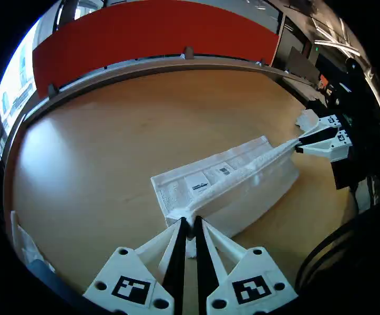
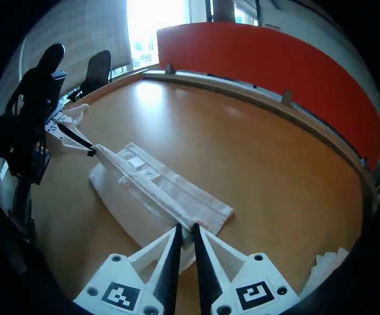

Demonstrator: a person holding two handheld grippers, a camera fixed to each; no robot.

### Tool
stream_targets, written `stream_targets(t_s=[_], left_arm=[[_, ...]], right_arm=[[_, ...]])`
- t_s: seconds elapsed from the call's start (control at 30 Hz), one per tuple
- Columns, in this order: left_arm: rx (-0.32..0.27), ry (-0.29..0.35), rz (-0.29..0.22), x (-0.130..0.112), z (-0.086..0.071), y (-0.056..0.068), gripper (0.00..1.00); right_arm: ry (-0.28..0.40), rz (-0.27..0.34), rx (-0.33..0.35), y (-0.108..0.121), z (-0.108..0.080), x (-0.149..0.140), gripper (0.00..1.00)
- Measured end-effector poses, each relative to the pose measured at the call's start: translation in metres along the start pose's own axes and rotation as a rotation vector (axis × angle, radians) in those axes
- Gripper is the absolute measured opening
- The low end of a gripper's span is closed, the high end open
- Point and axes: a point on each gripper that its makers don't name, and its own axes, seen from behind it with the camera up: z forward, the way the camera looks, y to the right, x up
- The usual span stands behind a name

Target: Fold towel

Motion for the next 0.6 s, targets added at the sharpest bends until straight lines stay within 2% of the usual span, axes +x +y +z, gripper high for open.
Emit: stream_targets(t_s=[0.3,0.37,0.43,0.6], left_arm=[[0.021,-0.007,0.012,0.001,0.012,-0.008,0.13],[0.028,-0.01,0.024,0.0,0.014,-0.01,0.15],[0.037,-0.013,0.034,0.001,0.017,-0.012,0.23],[0.062,-0.023,0.05,0.001,0.023,-0.019,0.25]], right_arm=[[-0.012,0.015,-0.007,0.003,0.011,-0.004,0.16],[-0.016,0.02,-0.012,0.005,0.013,-0.006,0.16],[-0.02,0.025,-0.018,0.007,0.016,-0.007,0.17],[-0.028,0.04,-0.031,0.012,0.023,-0.012,0.17]])
